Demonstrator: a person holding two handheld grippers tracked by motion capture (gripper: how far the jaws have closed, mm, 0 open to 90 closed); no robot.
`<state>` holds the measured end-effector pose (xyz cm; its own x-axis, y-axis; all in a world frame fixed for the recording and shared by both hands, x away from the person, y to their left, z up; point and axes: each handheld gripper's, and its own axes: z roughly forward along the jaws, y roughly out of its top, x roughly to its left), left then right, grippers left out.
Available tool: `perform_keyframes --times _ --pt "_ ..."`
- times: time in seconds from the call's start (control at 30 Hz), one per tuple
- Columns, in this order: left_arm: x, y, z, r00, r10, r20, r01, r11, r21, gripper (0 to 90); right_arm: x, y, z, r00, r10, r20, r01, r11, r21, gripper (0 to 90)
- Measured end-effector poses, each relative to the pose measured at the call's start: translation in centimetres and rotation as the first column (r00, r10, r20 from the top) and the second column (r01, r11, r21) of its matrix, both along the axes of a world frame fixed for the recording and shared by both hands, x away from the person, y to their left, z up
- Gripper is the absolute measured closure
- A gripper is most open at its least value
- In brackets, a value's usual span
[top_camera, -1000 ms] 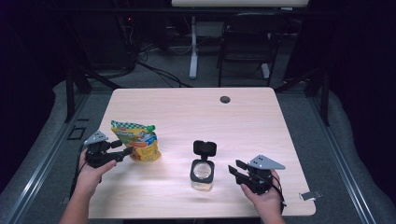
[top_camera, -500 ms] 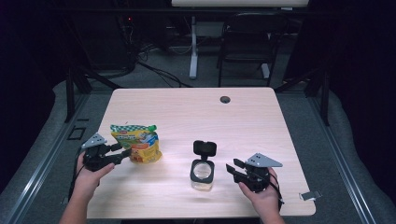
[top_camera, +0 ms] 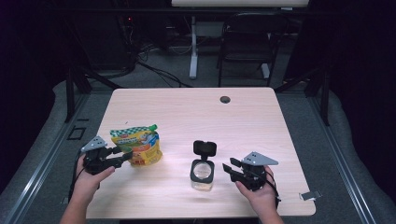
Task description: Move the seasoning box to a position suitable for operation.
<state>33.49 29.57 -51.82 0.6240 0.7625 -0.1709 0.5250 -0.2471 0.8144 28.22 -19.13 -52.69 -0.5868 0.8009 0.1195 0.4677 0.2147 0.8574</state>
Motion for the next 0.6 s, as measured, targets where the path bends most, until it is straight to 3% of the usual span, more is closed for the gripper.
perform_keyframes --times 0.1,0.17,0.3,0.6 --pt "0.18 -0.26 -0.12 0.9999 -0.012 0.009 0.013 0.9993 -0.034 42.7 -0.01 0.00 -0.01 1.0000 -0.001 -0.001 0.001 1.000 0.000 59.2" --pt "0.37 -0.42 -0.11 0.9996 -0.022 0.016 0.023 0.9993 -0.030 40.5 -0.04 -0.04 -0.01 1.0000 -0.003 -0.002 0.003 1.000 0.002 59.1" --pt "0.61 -0.72 -0.10 0.9993 -0.022 0.029 0.023 0.9997 -0.006 42.0 -0.17 -0.11 -0.04 1.0000 -0.008 -0.005 0.008 1.000 0.000 59.0" --pt "0.35 -0.87 0.05 0.9994 -0.028 0.019 0.028 0.9996 -0.007 46.9 -0.40 -0.47 0.02 0.9998 -0.018 0.001 0.018 1.000 -0.001 58.7"
